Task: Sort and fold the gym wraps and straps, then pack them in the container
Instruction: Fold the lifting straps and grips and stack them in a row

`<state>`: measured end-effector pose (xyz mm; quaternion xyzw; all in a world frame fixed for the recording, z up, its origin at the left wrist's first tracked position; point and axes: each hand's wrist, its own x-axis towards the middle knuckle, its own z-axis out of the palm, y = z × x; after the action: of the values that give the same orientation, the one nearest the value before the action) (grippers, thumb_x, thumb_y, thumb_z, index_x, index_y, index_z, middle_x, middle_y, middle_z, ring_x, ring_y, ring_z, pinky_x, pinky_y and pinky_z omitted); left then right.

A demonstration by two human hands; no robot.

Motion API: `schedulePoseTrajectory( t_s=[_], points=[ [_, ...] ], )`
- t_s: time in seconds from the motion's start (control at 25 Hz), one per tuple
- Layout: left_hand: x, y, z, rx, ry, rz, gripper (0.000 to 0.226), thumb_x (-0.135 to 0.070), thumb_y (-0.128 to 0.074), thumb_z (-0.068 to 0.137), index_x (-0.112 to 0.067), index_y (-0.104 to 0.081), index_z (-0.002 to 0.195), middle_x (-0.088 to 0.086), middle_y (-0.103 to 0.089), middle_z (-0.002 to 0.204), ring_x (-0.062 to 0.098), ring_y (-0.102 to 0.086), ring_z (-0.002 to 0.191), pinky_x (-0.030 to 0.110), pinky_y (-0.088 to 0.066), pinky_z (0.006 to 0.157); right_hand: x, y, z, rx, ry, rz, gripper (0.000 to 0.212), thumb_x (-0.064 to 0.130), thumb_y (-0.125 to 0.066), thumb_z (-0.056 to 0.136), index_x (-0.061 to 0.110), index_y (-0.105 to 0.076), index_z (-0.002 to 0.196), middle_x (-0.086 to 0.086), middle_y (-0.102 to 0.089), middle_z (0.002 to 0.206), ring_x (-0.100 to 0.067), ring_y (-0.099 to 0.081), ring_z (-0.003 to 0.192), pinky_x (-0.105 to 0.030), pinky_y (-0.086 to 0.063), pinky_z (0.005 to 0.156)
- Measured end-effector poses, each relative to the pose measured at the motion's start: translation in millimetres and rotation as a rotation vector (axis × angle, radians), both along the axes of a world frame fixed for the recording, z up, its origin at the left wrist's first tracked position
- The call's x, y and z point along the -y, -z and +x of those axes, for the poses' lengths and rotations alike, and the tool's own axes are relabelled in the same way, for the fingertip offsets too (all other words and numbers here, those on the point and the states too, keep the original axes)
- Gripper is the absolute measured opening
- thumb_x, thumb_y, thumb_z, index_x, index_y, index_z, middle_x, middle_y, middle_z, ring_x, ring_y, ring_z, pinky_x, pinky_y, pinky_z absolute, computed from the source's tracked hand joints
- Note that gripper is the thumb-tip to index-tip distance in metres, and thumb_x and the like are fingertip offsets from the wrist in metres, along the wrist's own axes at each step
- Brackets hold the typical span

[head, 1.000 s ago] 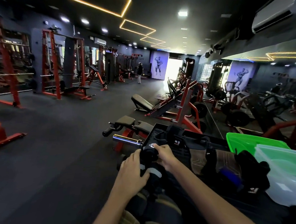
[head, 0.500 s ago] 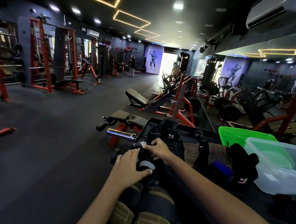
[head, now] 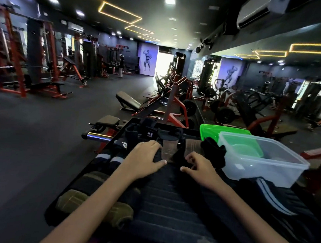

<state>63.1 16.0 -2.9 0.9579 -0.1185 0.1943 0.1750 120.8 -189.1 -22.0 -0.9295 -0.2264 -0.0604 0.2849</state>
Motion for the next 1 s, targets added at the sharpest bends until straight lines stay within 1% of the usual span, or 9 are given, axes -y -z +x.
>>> schedulePoseTrajectory(
  t_s=[0.16,0.24,0.36,0.44,0.56,0.68,0.76,0.88,1.0],
  points=[
    [56.3,9.7,14.0,-0.012,0.057,0.011,0.049,-0.042,-0.057,0.087,-0.014,-0.049,0.127,0.000,-0.051,0.129,0.019,-0.047,0.120,0.028,-0.035,0.101,59.2,1.9,-4.9,-0.014,0.043,-0.066,0.025,0.024,-0.071,0.080,0.019,-0.050,0.092,-0.001,-0.052,0.096,-0.005,-0.049,0.067,-0.013,-0.035,0.060],
    [76.0,13.0,20.4,-0.014,0.050,0.034,0.050,-0.042,-0.056,0.088,-0.014,-0.047,0.129,0.000,-0.049,0.132,0.019,-0.045,0.122,0.028,-0.033,0.102,80.6,-0.8,-1.9,-0.016,0.073,-0.049,0.023,0.022,-0.071,0.080,0.019,-0.052,0.091,-0.002,-0.054,0.095,-0.007,-0.052,0.072,-0.013,-0.037,0.064],
    [87.1,13.1,32.8,-0.023,-0.026,0.065,0.051,-0.040,-0.054,0.089,-0.014,-0.043,0.132,0.001,-0.047,0.135,0.020,-0.044,0.124,0.030,-0.032,0.105,93.2,-13.6,7.7,0.025,0.107,-0.004,0.020,0.018,-0.072,0.079,0.018,-0.054,0.088,-0.004,-0.058,0.093,-0.001,-0.049,0.066,-0.007,-0.036,0.058],
    [80.8,17.0,41.6,-0.067,-0.120,0.081,0.052,-0.041,-0.055,0.089,-0.013,-0.041,0.131,0.003,-0.047,0.135,0.022,-0.046,0.123,0.032,-0.034,0.104,83.3,-20.2,14.9,0.044,0.073,0.009,0.019,0.016,-0.072,0.079,0.018,-0.054,0.087,-0.004,-0.058,0.094,-0.004,-0.048,0.064,-0.008,-0.036,0.058],
    [63.7,22.8,54.1,-0.186,-0.225,0.119,0.055,-0.040,-0.054,0.090,-0.011,-0.037,0.134,0.006,-0.043,0.138,0.025,-0.045,0.124,0.034,-0.035,0.103,51.5,-24.5,30.8,0.056,-0.010,-0.006,0.015,0.015,-0.071,0.079,0.015,-0.059,0.087,-0.001,-0.054,0.091,-0.012,-0.051,0.075,-0.017,-0.038,0.067],
    [47.8,15.7,69.3,-0.279,-0.276,0.158,0.055,-0.039,-0.055,0.090,-0.010,-0.035,0.133,0.009,-0.041,0.138,0.028,-0.044,0.125,0.037,-0.035,0.102,12.6,-28.3,59.5,0.045,-0.085,-0.024,0.013,0.013,-0.070,0.079,0.012,-0.062,0.088,-0.001,-0.052,0.088,-0.013,-0.052,0.075,-0.013,-0.037,0.062],
    [40.8,3.4,78.6,-0.330,-0.280,0.198,0.058,-0.039,-0.056,0.088,-0.009,-0.034,0.133,0.012,-0.039,0.139,0.030,-0.041,0.127,0.039,-0.034,0.103,-10.6,-31.2,83.3,0.053,-0.111,-0.060,0.012,0.013,-0.067,0.079,0.017,-0.058,0.085,-0.002,-0.051,0.090,-0.015,-0.053,0.077,-0.019,-0.041,0.067],
    [26.3,-13.2,96.0,-0.336,-0.251,0.269,0.062,-0.039,-0.056,0.088,-0.008,-0.031,0.136,0.013,-0.038,0.140,0.032,-0.039,0.129,0.040,-0.032,0.104,-34.1,-29.3,131.3,0.064,-0.090,-0.214,0.014,0.010,-0.060,0.081,0.007,-0.061,0.095,-0.012,-0.054,0.102,-0.028,-0.056,0.097,-0.031,-0.044,0.083],
    [10.0,-15.4,111.6,-0.367,-0.158,0.303,0.063,-0.037,-0.056,0.089,-0.007,-0.031,0.138,0.013,-0.036,0.142,0.032,-0.039,0.129,0.039,-0.033,0.106,-44.4,-22.6,176.1,0.012,-0.021,-0.294,0.028,0.011,-0.063,0.079,0.003,-0.059,0.105,-0.015,-0.058,0.115,-0.029,-0.056,0.107,-0.030,-0.043,0.084]
  ],
)
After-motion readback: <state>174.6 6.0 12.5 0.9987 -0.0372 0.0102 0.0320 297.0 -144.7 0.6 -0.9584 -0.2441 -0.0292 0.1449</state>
